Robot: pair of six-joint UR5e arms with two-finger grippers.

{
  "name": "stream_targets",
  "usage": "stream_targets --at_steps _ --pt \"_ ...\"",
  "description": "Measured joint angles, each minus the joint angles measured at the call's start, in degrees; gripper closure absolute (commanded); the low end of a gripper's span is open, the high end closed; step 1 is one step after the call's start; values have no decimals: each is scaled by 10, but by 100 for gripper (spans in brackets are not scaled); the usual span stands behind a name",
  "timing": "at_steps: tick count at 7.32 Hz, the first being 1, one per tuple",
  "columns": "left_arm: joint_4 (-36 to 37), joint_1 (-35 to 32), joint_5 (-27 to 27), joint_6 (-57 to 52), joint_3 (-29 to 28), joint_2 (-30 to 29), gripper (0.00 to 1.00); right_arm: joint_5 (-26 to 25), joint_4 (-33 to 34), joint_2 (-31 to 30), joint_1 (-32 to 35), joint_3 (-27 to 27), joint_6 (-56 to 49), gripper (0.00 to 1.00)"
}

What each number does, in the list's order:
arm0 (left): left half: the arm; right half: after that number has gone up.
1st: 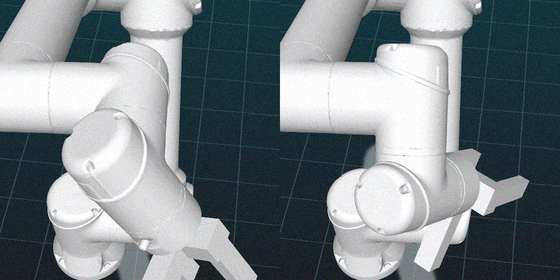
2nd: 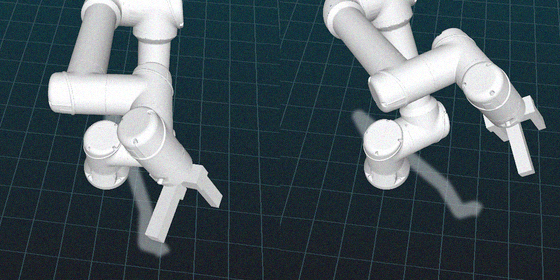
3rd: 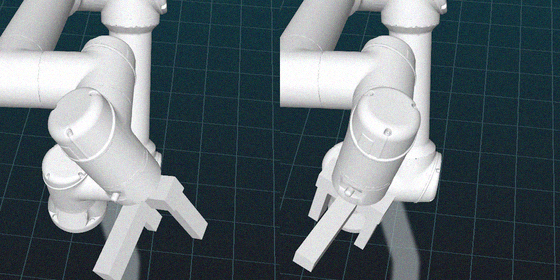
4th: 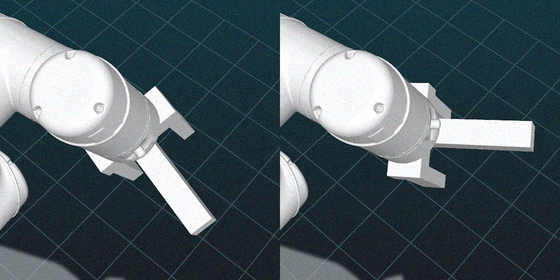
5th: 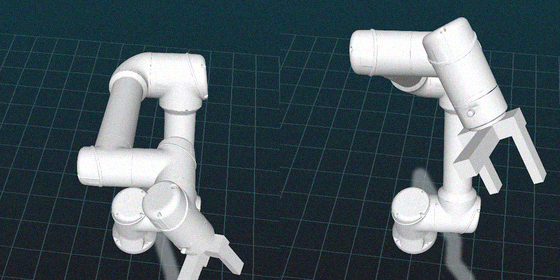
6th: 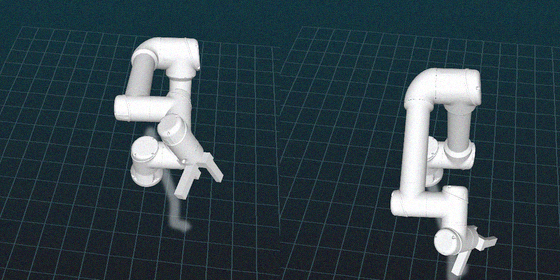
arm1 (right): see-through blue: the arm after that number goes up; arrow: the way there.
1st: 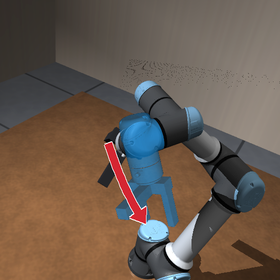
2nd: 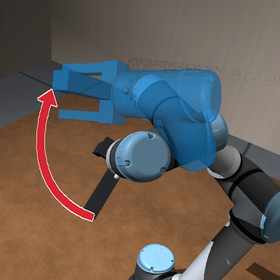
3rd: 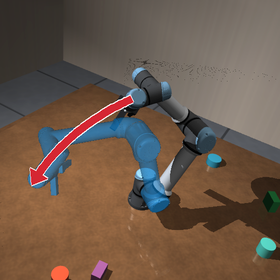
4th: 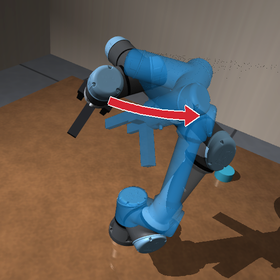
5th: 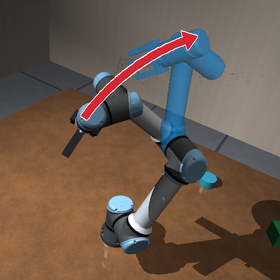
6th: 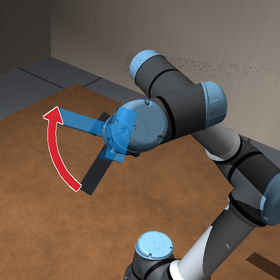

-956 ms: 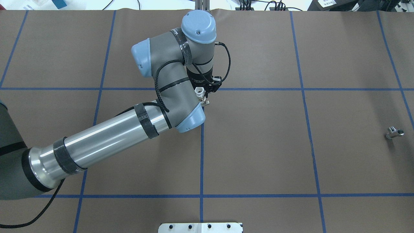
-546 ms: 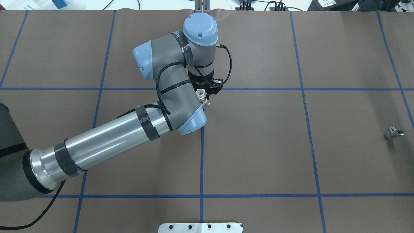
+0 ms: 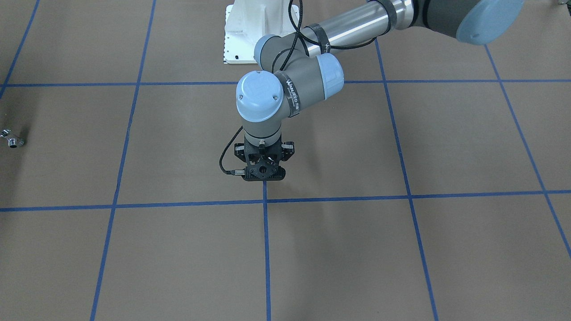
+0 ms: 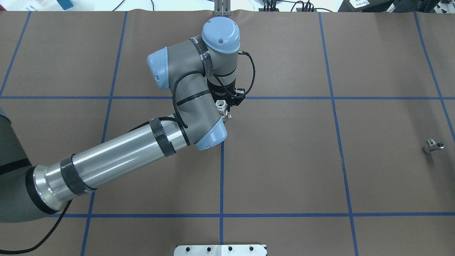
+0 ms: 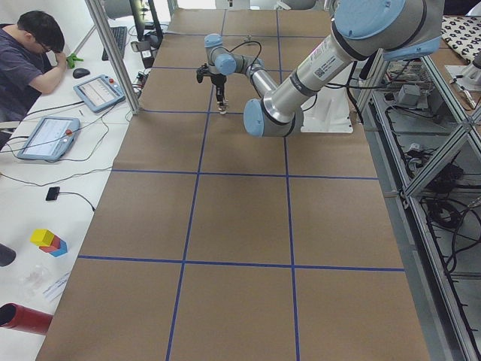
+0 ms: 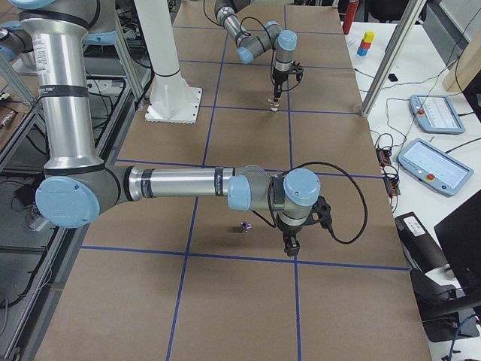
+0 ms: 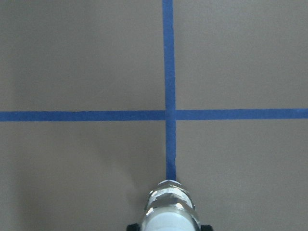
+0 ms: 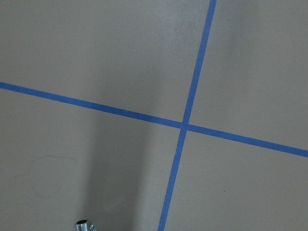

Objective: Assemble PPR valve and pipe with both arms
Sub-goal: 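Hold the valve above the center grid crossing, adjusting position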

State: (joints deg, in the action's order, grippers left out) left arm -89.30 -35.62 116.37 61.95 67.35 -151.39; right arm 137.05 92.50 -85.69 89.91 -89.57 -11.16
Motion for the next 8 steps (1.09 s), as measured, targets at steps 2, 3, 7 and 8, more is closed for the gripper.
stream_targets --at_steps 2,3,7,8 --pt "0 1 0 0 0 0 100 0 0 0 0 1 0 1" --pt "0 1 0 0 0 0 100 0 0 1 0 1 0 1" --pt "-5 3 0 1 1 3 1 0 0 2 0 4 0 1" --pt "-17 4 0 2 2 9 0 0 0 2 0 5 0 1"
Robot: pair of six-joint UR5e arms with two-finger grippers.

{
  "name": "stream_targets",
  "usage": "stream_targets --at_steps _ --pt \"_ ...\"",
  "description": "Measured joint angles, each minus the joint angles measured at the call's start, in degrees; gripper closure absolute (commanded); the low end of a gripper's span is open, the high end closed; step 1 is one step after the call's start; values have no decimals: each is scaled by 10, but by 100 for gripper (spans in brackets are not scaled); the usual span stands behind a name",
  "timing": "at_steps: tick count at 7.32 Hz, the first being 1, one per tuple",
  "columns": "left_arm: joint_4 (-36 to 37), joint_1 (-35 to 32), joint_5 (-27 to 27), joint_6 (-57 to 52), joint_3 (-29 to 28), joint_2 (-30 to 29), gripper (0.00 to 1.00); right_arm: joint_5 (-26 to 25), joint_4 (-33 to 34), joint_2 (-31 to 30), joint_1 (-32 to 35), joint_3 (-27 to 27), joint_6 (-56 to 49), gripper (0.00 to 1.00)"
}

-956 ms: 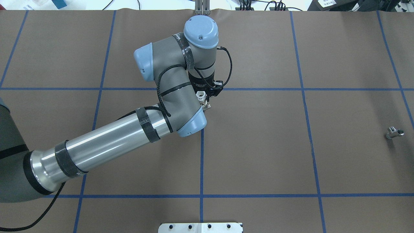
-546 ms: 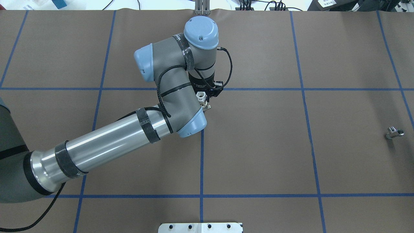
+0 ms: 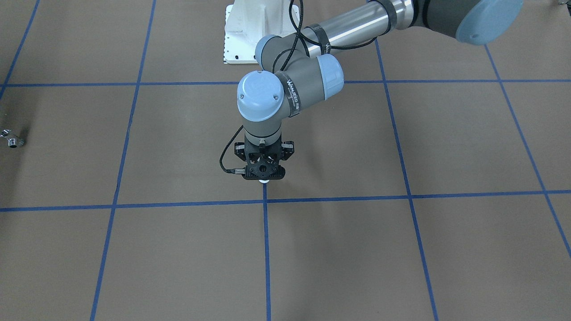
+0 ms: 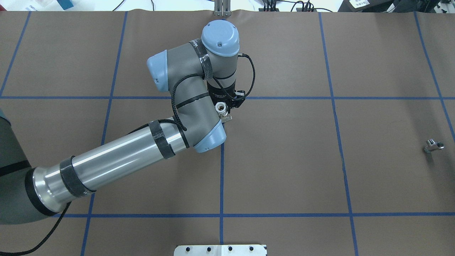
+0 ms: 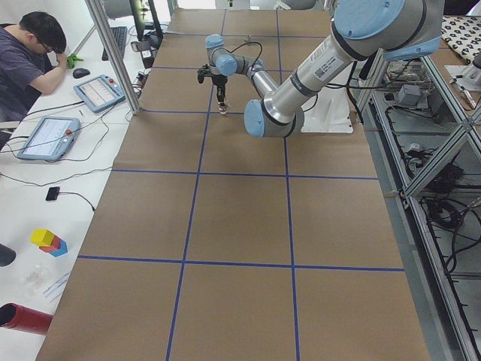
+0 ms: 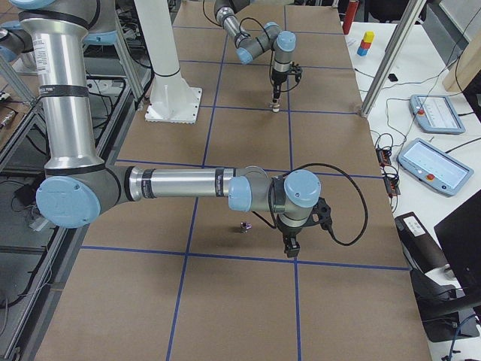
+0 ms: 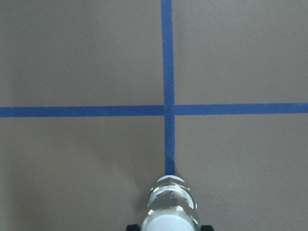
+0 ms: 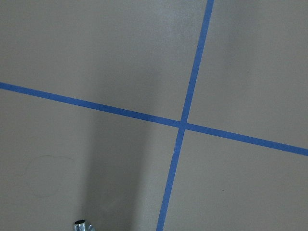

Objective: Assemble PPR valve and pipe with both arms
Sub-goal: 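Hold the valve above the center grid crossing, adjusting position, then lower the valve upright onto the table center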

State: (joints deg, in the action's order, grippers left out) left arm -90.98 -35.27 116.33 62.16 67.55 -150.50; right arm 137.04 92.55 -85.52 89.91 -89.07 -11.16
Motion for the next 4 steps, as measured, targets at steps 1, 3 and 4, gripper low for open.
stream_targets --at_steps 1,3,4 --pt "-12 1 -3 1 1 6 0 0 0 0 0 0 0 1" --pt "-20 3 -11 2 1 12 0 1 0 0 0 0 0 1" --pt "-21 3 -12 2 1 12 0 1 0 0 0 0 0 1"
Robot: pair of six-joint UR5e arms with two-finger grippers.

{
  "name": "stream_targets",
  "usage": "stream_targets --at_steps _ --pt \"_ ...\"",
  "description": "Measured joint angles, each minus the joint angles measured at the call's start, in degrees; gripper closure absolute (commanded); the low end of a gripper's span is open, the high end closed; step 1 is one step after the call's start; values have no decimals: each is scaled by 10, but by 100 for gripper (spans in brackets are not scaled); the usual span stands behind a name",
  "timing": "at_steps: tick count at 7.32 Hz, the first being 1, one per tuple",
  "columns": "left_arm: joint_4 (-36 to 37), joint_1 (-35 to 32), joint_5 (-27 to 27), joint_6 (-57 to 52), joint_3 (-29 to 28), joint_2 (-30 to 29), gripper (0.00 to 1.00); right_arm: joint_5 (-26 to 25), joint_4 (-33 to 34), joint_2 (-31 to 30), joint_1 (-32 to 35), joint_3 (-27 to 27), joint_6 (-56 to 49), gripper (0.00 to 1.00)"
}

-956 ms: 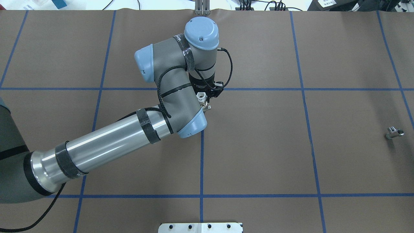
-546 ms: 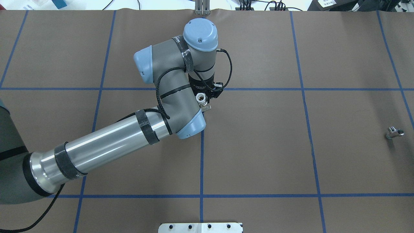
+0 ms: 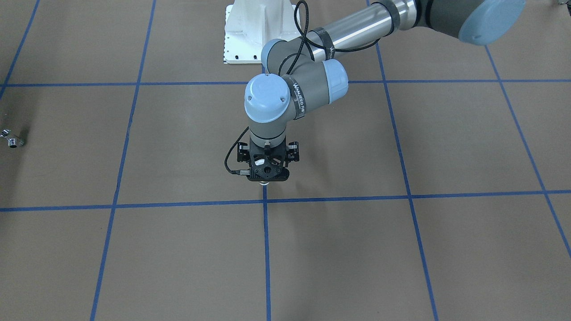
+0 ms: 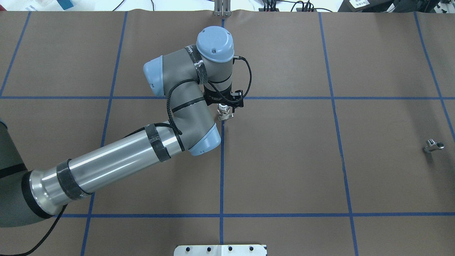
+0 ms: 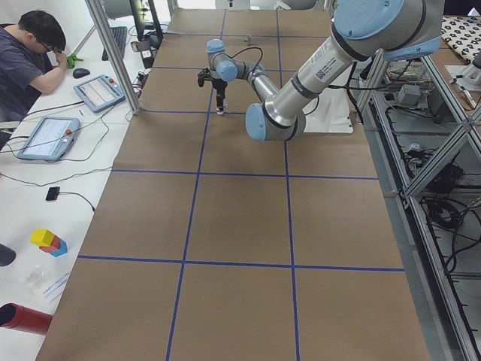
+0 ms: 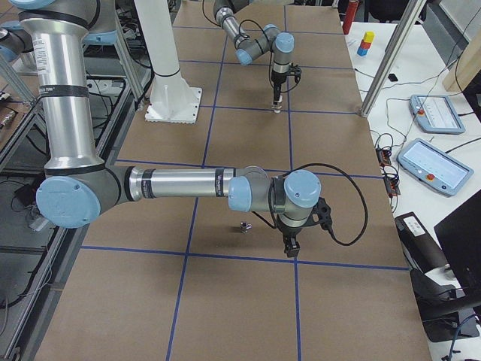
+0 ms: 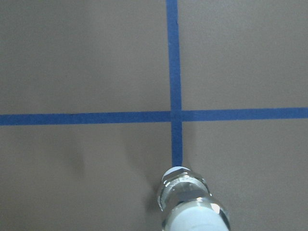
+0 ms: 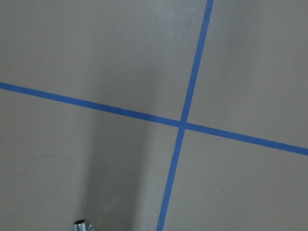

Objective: Assemble PPR valve and pipe with both arms
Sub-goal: 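Lower the valve upright onto the table center, then open the left gripper and draw the left arm back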

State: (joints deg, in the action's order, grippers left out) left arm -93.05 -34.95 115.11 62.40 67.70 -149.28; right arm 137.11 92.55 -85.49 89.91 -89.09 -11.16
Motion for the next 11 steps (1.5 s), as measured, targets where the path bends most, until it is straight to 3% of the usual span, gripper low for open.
stream_targets --at_steps 5,7,9,11 --pt "15 -4 4 28 60 3 0 0 3 14 -2 -4 5 1" --pt "78 -26 18 22 150 31 0 1 -1 12 -29 -44 82 1" --pt "148 -58 37 -38 296 119 0 -1 -19 -4 -78 -92 174 1" --pt "213 -85 40 -101 390 175 0 -7 -118 -54 -127 -103 249 1"
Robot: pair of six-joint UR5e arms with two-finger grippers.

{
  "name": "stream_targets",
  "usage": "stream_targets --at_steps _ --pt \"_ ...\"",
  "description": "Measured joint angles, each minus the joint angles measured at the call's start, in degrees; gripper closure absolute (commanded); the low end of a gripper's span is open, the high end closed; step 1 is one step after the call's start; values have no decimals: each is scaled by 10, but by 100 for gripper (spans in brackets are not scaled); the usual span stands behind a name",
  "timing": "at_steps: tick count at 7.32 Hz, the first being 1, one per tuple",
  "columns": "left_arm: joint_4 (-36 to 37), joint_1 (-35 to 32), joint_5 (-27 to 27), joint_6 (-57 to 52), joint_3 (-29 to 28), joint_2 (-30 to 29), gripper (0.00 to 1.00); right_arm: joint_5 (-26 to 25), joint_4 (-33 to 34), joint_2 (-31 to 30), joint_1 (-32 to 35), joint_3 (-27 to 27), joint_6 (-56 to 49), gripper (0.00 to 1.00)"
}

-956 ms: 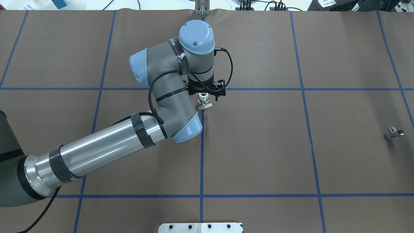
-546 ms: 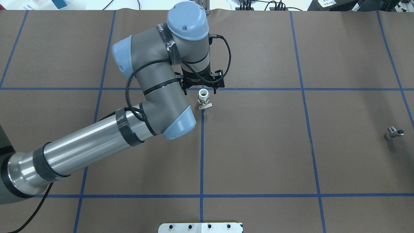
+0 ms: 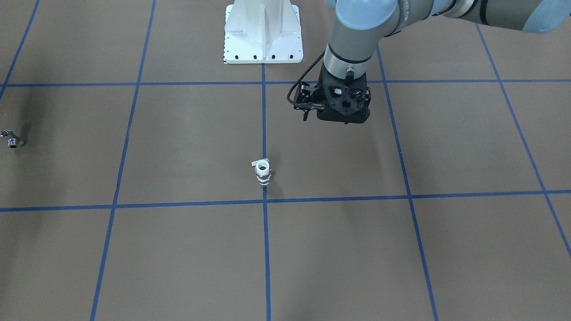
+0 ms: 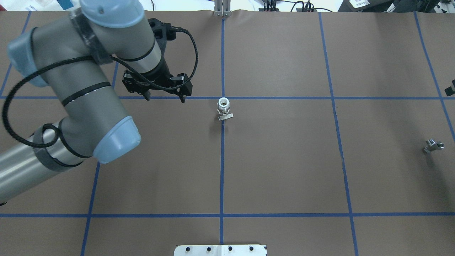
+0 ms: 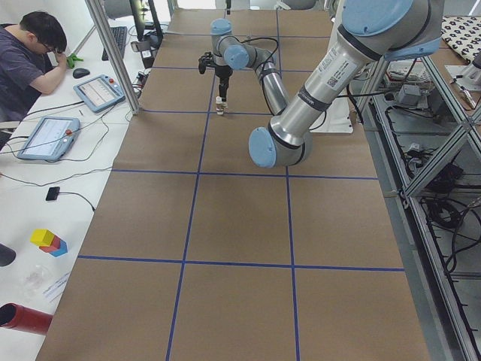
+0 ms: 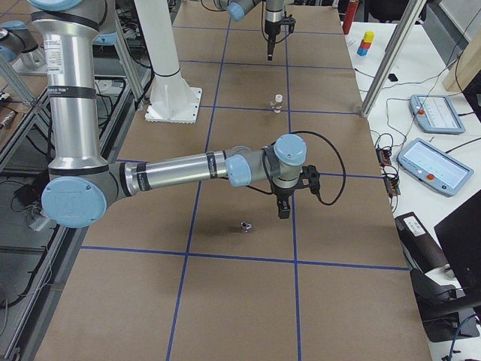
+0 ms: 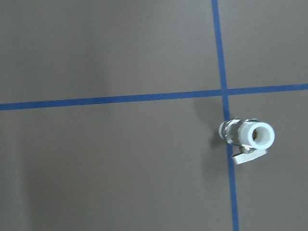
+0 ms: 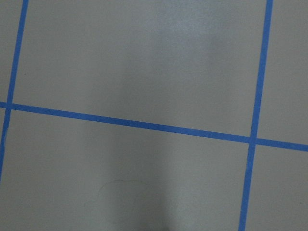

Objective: Assemble PPR valve and pipe with both arms

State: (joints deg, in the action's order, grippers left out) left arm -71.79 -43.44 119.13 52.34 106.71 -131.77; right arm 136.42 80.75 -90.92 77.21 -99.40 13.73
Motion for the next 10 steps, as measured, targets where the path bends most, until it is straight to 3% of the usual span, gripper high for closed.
stream_targets --at_steps 2,4,7,10 --pt "17 -8 0 -15 21 16 0 -47 -104 -59 -69 2 66 1" --pt "19 -8 0 -16 23 19 0 -78 -124 -87 -113 7 72 2" --pt "19 -8 -1 -16 24 19 0 -91 -127 -97 -138 26 58 26" --pt "19 -8 -2 -16 23 19 0 -93 -127 -93 -150 35 55 36"
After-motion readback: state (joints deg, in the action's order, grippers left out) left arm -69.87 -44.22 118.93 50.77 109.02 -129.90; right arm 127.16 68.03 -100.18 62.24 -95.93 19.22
